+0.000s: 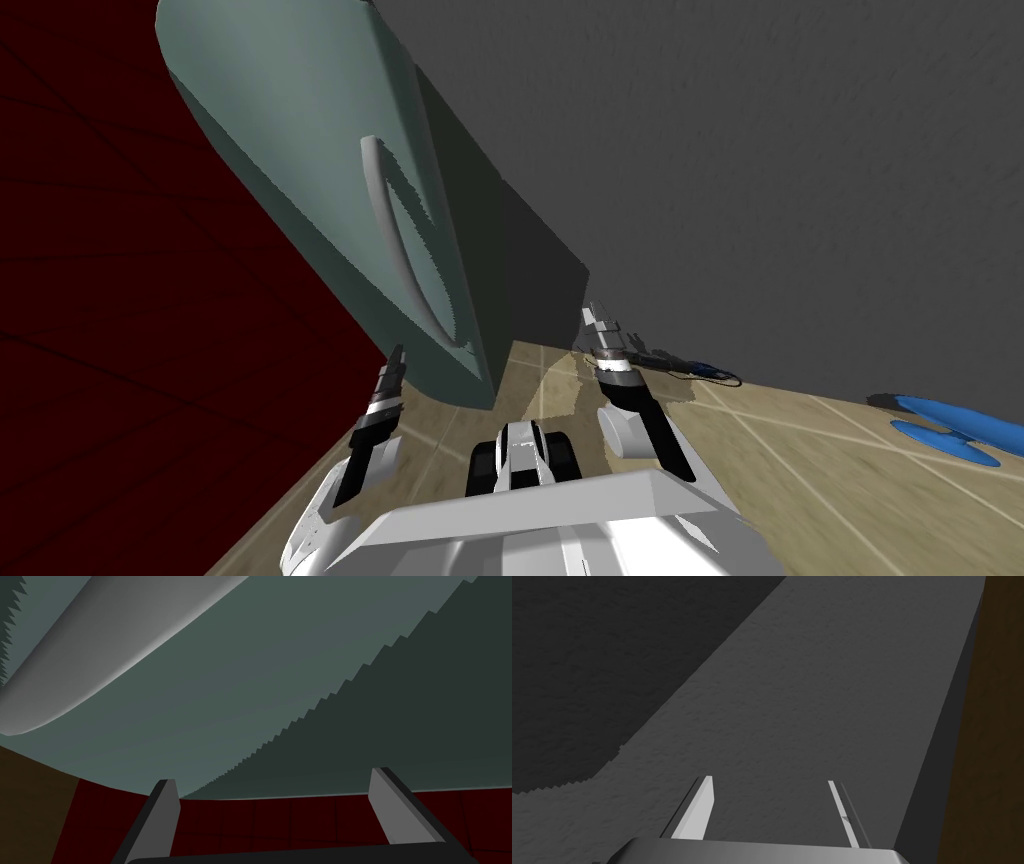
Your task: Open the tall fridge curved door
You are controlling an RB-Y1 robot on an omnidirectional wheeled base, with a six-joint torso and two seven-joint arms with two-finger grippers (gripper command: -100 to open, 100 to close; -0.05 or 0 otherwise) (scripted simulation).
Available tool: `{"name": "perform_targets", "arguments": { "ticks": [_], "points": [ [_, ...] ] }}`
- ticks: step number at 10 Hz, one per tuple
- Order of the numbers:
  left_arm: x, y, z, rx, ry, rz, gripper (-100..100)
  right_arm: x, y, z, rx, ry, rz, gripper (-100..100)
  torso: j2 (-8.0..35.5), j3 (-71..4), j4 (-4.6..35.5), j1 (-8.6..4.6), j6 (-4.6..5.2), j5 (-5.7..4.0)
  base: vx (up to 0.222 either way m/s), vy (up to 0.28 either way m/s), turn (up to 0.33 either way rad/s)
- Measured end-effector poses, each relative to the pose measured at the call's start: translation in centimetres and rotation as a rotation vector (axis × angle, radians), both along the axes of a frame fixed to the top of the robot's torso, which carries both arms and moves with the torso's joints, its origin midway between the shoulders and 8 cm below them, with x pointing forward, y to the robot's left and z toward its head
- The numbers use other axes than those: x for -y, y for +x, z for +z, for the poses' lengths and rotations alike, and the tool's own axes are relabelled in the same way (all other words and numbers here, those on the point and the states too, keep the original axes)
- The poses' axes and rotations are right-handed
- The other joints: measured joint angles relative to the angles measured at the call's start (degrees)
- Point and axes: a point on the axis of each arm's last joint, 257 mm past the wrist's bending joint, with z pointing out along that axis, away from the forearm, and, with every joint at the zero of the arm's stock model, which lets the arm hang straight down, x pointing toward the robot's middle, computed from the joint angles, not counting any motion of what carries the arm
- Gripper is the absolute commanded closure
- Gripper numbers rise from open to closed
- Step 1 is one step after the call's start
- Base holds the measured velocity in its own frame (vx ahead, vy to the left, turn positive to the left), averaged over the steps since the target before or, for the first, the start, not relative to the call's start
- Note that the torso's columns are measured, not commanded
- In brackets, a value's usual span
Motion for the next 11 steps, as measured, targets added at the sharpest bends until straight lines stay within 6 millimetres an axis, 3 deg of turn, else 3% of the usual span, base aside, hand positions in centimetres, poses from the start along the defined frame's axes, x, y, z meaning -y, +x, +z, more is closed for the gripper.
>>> {"name": "perform_targets", "arguments": {
  "ticks": [11],
  "points": [
    [-3.5,-1.0,-6.9,-0.082,-0.033,0.107,-100,0.0,0.0,0.0,0.0,0.0,0.0,0,0.04,0.03,0.01,-0.03,0.0,-0.01,0.044,-0.09,0.015]
  ]
}}
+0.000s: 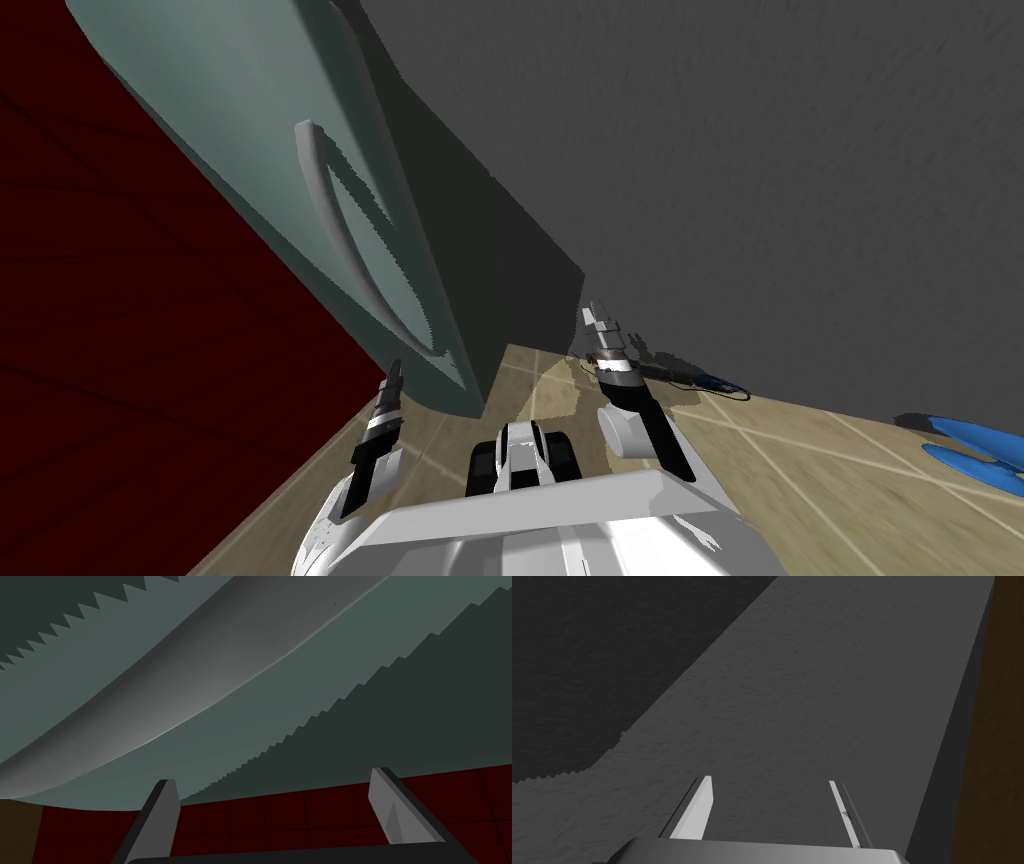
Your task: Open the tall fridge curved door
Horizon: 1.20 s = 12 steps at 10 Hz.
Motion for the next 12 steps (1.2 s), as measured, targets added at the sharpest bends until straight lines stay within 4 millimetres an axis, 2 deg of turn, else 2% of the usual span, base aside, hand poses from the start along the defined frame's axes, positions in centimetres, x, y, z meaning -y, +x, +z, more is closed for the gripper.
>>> {"name": "perform_targets", "arguments": {
  "ticks": [12],
  "points": [
    [-1.5,-2.4,-7.2,-0.082,-0.056,0.085,-100,0.0,0.0,0.0,0.0,0.0,0.0,0,0.05,0.03,0.01,0.06,0.0,0.01,0.062,-0.074,0.01]
  ]
}}
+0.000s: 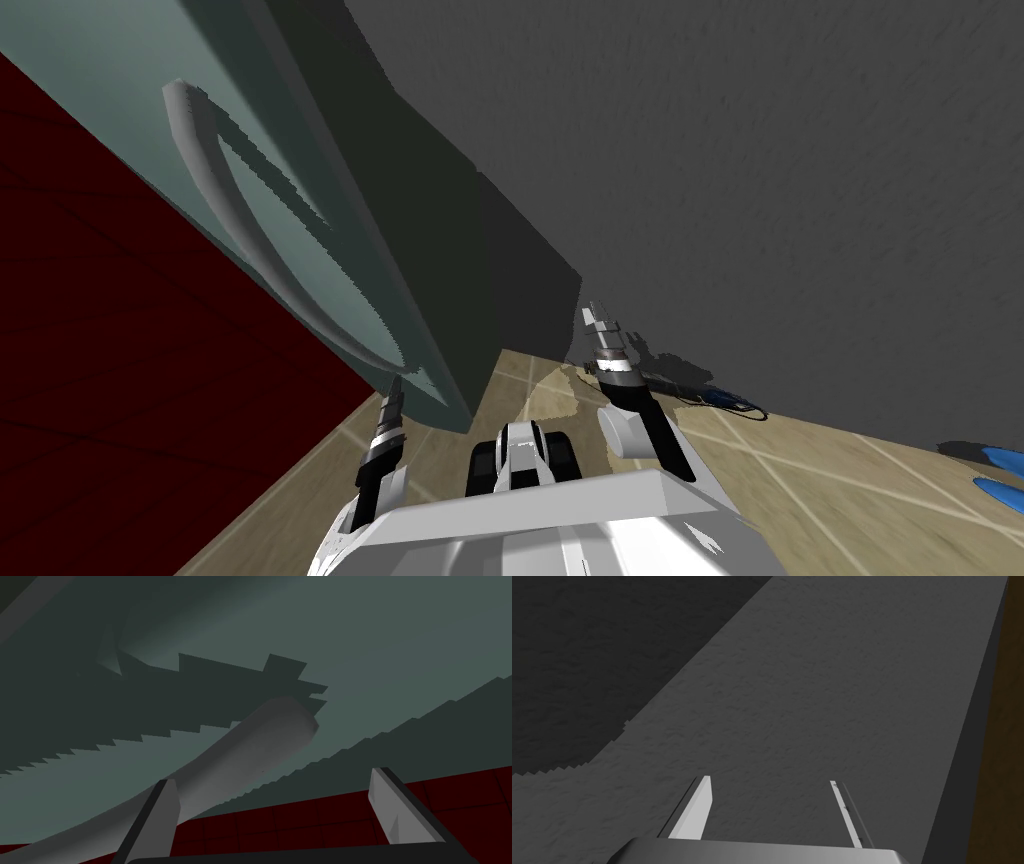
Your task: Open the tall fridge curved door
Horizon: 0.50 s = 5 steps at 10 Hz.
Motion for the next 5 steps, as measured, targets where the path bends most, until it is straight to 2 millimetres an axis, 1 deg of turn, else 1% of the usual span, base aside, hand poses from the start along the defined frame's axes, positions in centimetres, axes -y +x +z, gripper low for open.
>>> {"name": "perform_targets", "arguments": {
  "ticks": [3,5],
  "points": [
    [-0.46,-0.49,-0.92,-0.012,0.002,0.013,-100,0.0,0.0,0.0,0.0,0.0,0.0,0,-0.03,-0.02,-0.01,-0.04,0.0,-0.01,0.047,-0.059,0.008],
    [-0.83,-0.67,-1.15,-0.015,0.008,0.018,-100,0.0,0.0,0.0,0.0,0.0,0.0,0,0.01,0.0,0.0,0.01,0.0,0.0,0.016,-0.023,0.006]
  ]
}}
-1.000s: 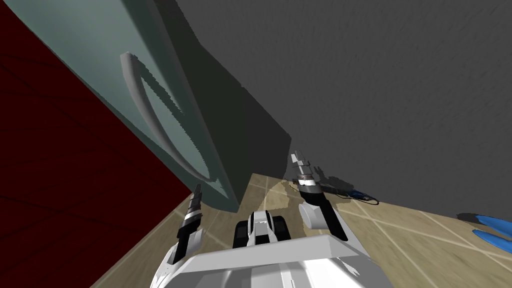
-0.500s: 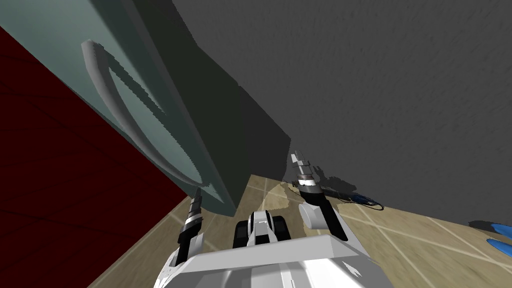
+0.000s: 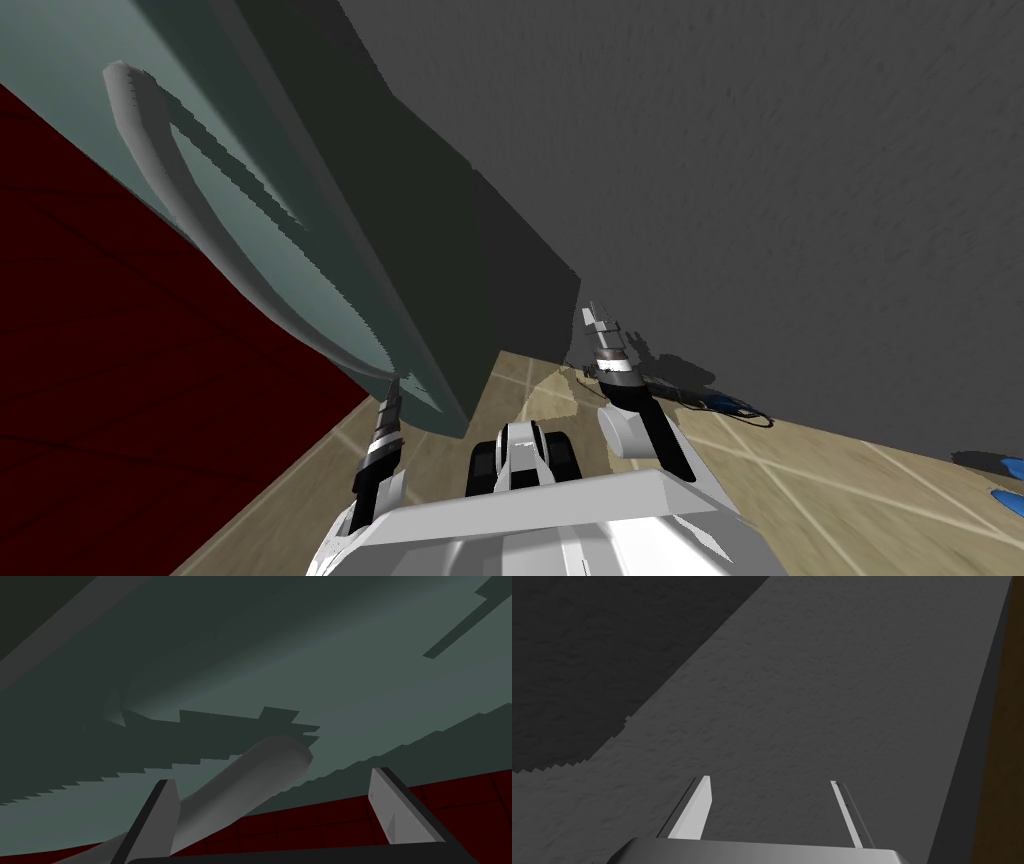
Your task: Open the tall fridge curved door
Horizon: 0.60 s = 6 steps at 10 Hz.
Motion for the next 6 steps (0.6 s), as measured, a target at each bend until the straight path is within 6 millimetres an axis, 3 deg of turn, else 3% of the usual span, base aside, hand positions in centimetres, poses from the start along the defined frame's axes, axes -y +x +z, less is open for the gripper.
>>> {"name": "perform_targets", "arguments": {
  "ticks": [2,3,5,6],
  "points": [
    [-0.88,1.28,1.0,0.002,0.002,-0.002,-100,0.0,0.0,0.0,0.0,0.0,0.0,0,-0.09,-0.05,-0.02,-0.04,0.0,0.0,0.018,-0.013,0.007],
    [-0.96,1.35,1.0,0.001,0.001,-0.002,100,0.0,0.0,0.0,0.0,0.0,0.0,0,-0.08,-0.04,-0.03,-0.04,0.01,0.01,-0.013,0.007,-0.009],
    [-0.24,0.45,0.18,-0.002,-0.001,0.0,100,0.0,0.0,0.0,0.0,0.0,0.0,0,-0.01,0.0,0.0,-0.03,0.0,0.0,-0.016,0.01,-0.006],
    [-0.18,0.38,0.18,0.0,0.0,0.0,-100,0.0,0.0,0.0,0.0,0.0,0.0,0,-0.07,-0.04,-0.01,-0.08,0.01,-0.02,-0.01,-0.04,-0.016]
  ]
}}
